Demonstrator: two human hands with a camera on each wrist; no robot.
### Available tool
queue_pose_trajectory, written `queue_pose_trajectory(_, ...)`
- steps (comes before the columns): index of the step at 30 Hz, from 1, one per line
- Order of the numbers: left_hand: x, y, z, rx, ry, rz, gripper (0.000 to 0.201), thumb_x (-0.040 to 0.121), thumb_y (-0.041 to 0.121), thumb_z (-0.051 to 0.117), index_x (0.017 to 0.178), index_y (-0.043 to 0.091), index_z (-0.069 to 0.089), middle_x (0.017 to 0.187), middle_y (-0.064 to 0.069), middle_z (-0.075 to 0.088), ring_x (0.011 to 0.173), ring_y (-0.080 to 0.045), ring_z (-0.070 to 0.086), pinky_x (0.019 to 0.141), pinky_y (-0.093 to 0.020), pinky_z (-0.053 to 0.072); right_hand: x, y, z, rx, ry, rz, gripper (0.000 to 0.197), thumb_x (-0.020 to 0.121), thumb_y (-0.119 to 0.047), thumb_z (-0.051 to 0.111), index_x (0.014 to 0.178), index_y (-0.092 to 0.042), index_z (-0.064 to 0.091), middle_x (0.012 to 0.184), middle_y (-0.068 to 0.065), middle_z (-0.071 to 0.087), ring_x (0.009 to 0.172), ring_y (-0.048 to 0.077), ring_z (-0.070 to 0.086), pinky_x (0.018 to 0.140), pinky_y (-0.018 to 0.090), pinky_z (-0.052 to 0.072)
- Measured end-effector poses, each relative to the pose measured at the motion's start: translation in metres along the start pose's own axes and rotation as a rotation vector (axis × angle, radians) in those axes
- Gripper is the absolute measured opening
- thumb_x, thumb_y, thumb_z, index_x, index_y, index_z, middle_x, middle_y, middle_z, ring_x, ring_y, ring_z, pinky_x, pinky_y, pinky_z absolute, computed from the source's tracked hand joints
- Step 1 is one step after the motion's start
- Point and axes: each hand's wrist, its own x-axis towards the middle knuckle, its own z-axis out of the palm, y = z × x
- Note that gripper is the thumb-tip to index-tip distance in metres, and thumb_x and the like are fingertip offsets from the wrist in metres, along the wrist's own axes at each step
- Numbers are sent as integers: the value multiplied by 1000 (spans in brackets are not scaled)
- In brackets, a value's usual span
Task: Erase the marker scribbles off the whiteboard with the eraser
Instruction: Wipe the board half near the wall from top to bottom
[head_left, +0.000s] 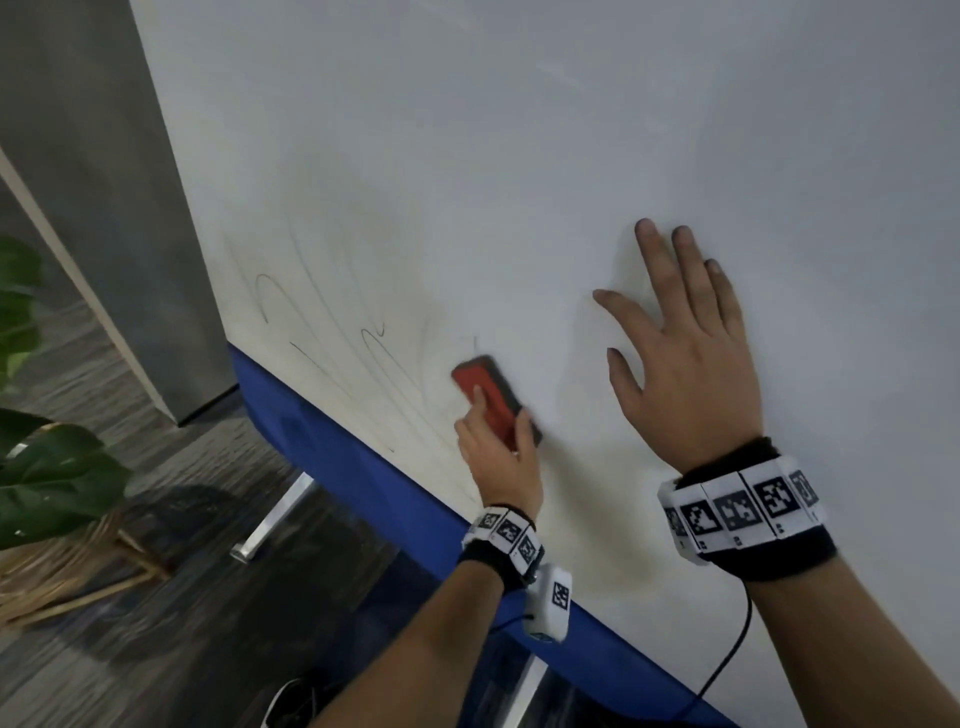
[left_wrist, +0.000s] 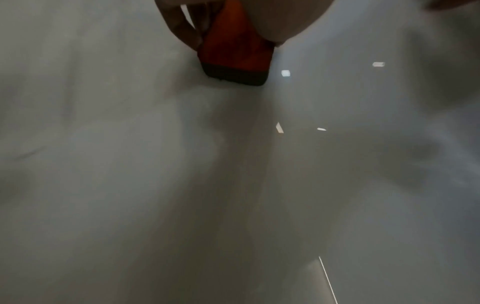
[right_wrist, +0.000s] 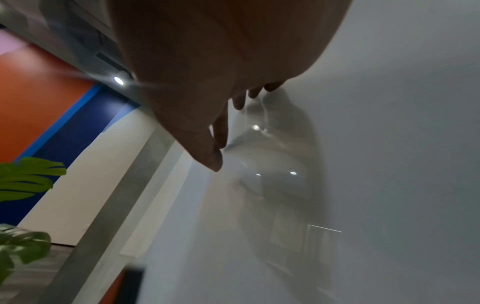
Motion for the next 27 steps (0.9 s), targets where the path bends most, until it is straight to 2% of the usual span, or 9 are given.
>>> queue_pose_trajectory(3, 1, -16, -1, -51, 36, -131, 64, 99, 37, 61, 153, 17, 34, 131, 1, 45, 122, -27, 53, 100, -52, 54, -9, 8, -1, 3, -26, -12, 48, 88, -13, 68, 136, -15, 61, 170, 13, 16, 158, 34, 14, 128, 44, 11)
queue_pose_trajectory(6, 5, 23, 4, -78, 14, 111, 65, 98, 47, 57, 155, 36, 27, 120, 10, 40, 114, -21, 54, 96, -41, 55, -17, 11, -5, 15, -13, -16, 48, 88, -13, 69, 135, -13, 61, 169, 14, 19, 157, 33, 17, 128, 44, 14)
queue_pose_trajectory(8, 8, 41, 15, -65, 52, 155, 66, 99, 48, 55, 155, 44, 21, 116, 6, 39, 110, -20, 52, 96, -32, 51, -20, 11, -9, 11, 24, 10, 49, 89, -16, 68, 137, -14, 60, 168, 16, 21, 156, 35, 19, 127, 47, 16)
queue_pose_trajectory(10, 11, 34, 22, -82, 119, 69, 68, 100, 48, 54, 158, 42, 19, 116, 1, 39, 111, -24, 52, 96, -33, 51, -24, 14, -13, -41, 78, 68, 52, 90, -19, 67, 141, -16, 58, 168, 16, 23, 156, 37, 20, 127, 50, 14)
queue_pose_trajectory(14, 14, -12, 20, -61, 221, -357, 65, 104, 44, 49, 161, 36, 18, 117, -9, 45, 110, -38, 57, 99, -50, 53, -34, 30, -14, -166, 59, 73, 65, 90, -18, 67, 152, -20, 47, 170, 14, 15, 157, 37, 13, 128, 47, 1)
queue_pose_trajectory(15, 11, -11, 19, -61, 211, -355, 65, 105, 43, 49, 161, 35, 18, 117, -8, 44, 112, -38, 57, 99, -50, 52, -36, 32, -13, -179, 45, 59, 68, 90, -17, 67, 154, -20, 44, 171, 14, 13, 157, 37, 12, 128, 46, -1)
queue_pose_trajectory(20, 1, 51, 30, -112, 116, 93, 66, 104, 41, 50, 160, 41, 15, 126, 6, 32, 118, -24, 48, 104, -33, 48, -36, 26, -9, -188, 42, 71, 70, 91, -20, 66, 156, -20, 40, 171, 15, 10, 157, 38, 8, 128, 48, -5)
queue_pose_trajectory(22, 6, 60, 35, -93, 133, 155, 65, 103, 43, 49, 158, 47, 13, 125, 14, 25, 120, -24, 47, 105, -31, 47, -37, 25, -8, -178, 38, 76, 70, 91, -21, 65, 156, -20, 40, 171, 16, 9, 157, 39, 7, 127, 49, -5)
queue_pose_trajectory(27, 23, 23, 29, -88, 240, -174, 64, 105, 33, 50, 161, 30, 20, 135, -17, 39, 120, -34, 48, 107, -46, 47, -36, 31, -8, -167, 28, 60, 71, 90, -19, 66, 156, -21, 40, 171, 15, 10, 157, 38, 8, 127, 49, -4)
